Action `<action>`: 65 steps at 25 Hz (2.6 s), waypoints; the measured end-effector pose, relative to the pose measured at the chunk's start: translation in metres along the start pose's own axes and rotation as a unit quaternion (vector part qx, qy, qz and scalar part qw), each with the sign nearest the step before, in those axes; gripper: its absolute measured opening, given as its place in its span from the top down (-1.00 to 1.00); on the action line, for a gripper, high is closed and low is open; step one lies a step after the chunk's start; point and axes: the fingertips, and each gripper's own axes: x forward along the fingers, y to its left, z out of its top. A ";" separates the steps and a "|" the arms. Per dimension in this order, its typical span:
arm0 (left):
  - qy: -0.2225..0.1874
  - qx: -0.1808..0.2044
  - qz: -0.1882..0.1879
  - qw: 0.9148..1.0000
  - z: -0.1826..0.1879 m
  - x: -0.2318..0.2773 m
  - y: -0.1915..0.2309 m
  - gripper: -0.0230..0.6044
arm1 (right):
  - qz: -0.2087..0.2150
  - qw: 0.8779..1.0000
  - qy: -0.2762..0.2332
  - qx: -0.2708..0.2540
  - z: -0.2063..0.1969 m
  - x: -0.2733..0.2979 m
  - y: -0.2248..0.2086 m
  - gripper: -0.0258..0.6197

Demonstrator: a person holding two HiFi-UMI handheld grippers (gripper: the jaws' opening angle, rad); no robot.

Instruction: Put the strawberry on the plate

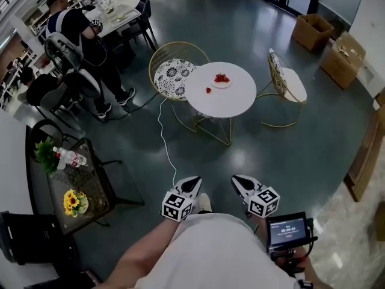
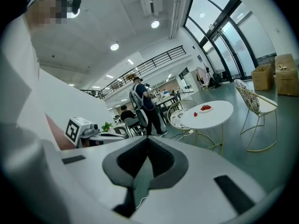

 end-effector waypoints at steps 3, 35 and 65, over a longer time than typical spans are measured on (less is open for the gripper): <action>-0.002 -0.002 -0.005 1.000 0.007 0.009 0.017 0.91 | -0.006 1.000 0.000 -0.003 0.010 0.015 -0.007 0.90; -0.010 -0.008 -0.019 1.000 0.051 0.041 0.127 0.91 | -0.024 1.000 0.009 -0.004 0.057 0.125 -0.038 0.90; 0.007 -0.026 0.044 0.999 0.140 0.178 0.205 0.91 | 0.028 1.000 0.012 0.002 0.156 0.201 -0.190 0.90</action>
